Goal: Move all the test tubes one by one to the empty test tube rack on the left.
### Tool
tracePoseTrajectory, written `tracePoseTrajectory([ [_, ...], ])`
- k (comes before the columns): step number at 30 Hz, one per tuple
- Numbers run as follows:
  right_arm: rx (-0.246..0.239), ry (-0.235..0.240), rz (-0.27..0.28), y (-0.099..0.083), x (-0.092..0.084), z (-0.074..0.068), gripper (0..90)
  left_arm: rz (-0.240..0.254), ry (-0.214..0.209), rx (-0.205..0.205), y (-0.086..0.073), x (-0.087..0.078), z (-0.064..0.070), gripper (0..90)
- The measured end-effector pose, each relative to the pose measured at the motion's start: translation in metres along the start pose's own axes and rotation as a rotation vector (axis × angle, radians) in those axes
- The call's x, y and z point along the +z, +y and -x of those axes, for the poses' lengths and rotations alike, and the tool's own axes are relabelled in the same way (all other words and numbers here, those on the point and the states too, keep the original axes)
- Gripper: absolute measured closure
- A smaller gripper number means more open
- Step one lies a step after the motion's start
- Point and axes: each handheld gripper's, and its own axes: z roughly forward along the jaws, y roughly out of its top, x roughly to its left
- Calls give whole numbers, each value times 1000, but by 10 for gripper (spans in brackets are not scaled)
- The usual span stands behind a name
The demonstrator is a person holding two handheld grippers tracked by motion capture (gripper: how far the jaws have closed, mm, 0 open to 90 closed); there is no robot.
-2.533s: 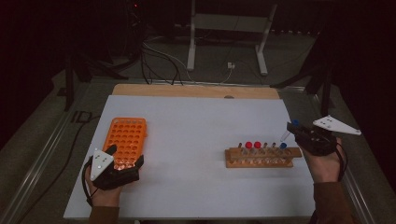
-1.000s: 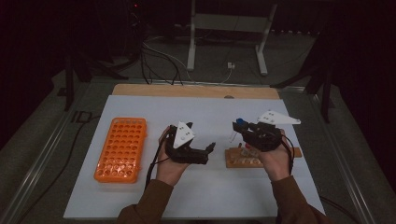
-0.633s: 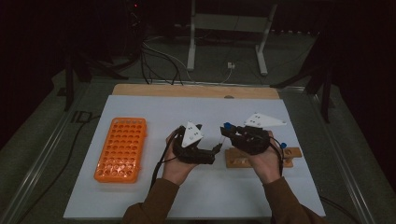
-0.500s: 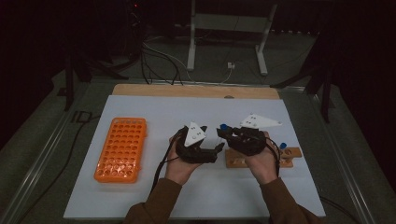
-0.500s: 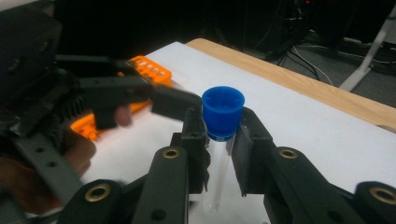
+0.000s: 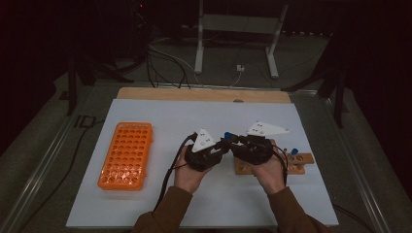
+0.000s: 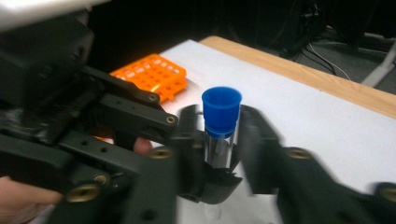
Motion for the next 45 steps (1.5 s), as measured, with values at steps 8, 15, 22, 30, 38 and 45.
tracePoseTrajectory([
  [8, 38, -44, 47, -5, -19, 15, 244, 0, 35, -25, -7, -9, -11, 775],
  [15, 42, -154, 55, -21, -34, 32, 56, 11, 55, -46, -10, -21, -18, 775],
  [22, 38, -235, 77, -36, -55, 45, 1, 23, 88, -58, -15, -40, -26, 775],
  [30, 53, -307, 95, -52, -76, 61, 1, 36, 108, -64, -19, -52, -33, 775],
  [38, 107, -336, 138, -62, -90, 71, 1, 58, 134, -53, -20, -72, -40, 774],
  [45, 137, -350, 150, -72, -97, 77, 1, 71, 179, -44, -23, -96, -51, 773],
])
